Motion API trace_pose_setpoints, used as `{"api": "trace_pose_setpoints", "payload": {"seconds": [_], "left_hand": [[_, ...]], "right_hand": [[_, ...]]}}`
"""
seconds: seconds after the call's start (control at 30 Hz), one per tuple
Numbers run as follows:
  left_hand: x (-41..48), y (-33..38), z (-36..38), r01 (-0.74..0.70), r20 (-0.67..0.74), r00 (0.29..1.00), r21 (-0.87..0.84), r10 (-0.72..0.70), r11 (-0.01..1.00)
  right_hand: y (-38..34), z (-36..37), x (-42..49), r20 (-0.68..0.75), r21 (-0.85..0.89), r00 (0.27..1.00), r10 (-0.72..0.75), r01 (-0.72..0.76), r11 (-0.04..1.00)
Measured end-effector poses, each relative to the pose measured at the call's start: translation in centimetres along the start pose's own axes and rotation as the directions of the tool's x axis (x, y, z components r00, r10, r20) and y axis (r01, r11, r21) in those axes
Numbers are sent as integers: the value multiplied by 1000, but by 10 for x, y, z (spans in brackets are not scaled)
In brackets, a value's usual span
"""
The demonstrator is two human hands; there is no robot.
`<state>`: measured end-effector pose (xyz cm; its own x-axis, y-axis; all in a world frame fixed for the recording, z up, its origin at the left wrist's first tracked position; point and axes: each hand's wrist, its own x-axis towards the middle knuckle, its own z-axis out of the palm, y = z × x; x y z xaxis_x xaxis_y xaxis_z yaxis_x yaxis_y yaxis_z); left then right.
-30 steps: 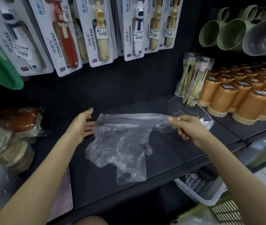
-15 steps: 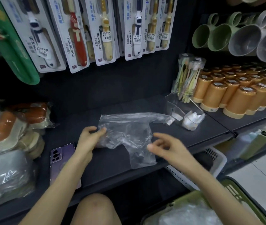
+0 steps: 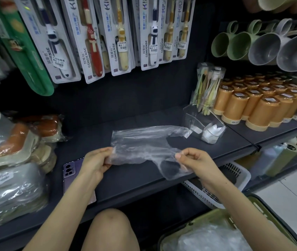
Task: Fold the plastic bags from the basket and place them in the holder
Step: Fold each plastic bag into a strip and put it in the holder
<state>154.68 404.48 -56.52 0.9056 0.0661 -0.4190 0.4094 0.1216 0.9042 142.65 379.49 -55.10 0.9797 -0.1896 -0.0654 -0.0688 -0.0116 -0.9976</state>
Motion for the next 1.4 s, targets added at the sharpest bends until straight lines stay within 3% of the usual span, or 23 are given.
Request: {"api": "trace_pose_setpoints", "payload": {"seconds": [0.13, 0.23, 0.4, 0.63, 0.8, 0.93, 1.07, 1.13, 1.23, 1.4], "left_hand": [[6, 3, 0, -72, -82, 994, -34, 69, 997], [4, 3, 1, -55, -129, 991, -98, 43, 994], [-10, -1, -9, 134, 15, 991, 8, -135, 991], [-21, -8, -19, 149, 95, 983, 103, -159, 983], [-13, -15, -18, 65, 44, 997, 43, -67, 997], [0, -15, -11, -157, -127, 972, 271, 197, 950], [-4, -17, -5, -287, -110, 932, 354, 345, 890], [-13, -17, -6, -270, -56, 954, 259, 294, 927], [-26, -15, -14, -129, -6, 991, 111, 131, 985], [-34, -8, -25, -30, 39, 999, 203, 22, 979]], "right_hand": [[-1, -23, 7, -42, -94, 999, -8, 4, 996], [3, -32, 14, -76, -123, 997, -21, 12, 992], [15, -34, 18, -101, -110, 995, -22, 11, 994], [22, -37, 12, -95, -68, 995, -17, 10, 998], [21, -45, 5, -86, -20, 996, -8, 7, 1000], [22, -53, -3, -77, 36, 997, -5, 8, 999], [25, -50, -16, -119, -212, 991, 69, -93, 973], [35, -46, -18, -105, -291, 992, 65, -93, 952], [47, -40, -20, -120, -334, 992, 22, -61, 941], [54, -40, -20, -149, -451, 989, -13, -56, 891]]}}
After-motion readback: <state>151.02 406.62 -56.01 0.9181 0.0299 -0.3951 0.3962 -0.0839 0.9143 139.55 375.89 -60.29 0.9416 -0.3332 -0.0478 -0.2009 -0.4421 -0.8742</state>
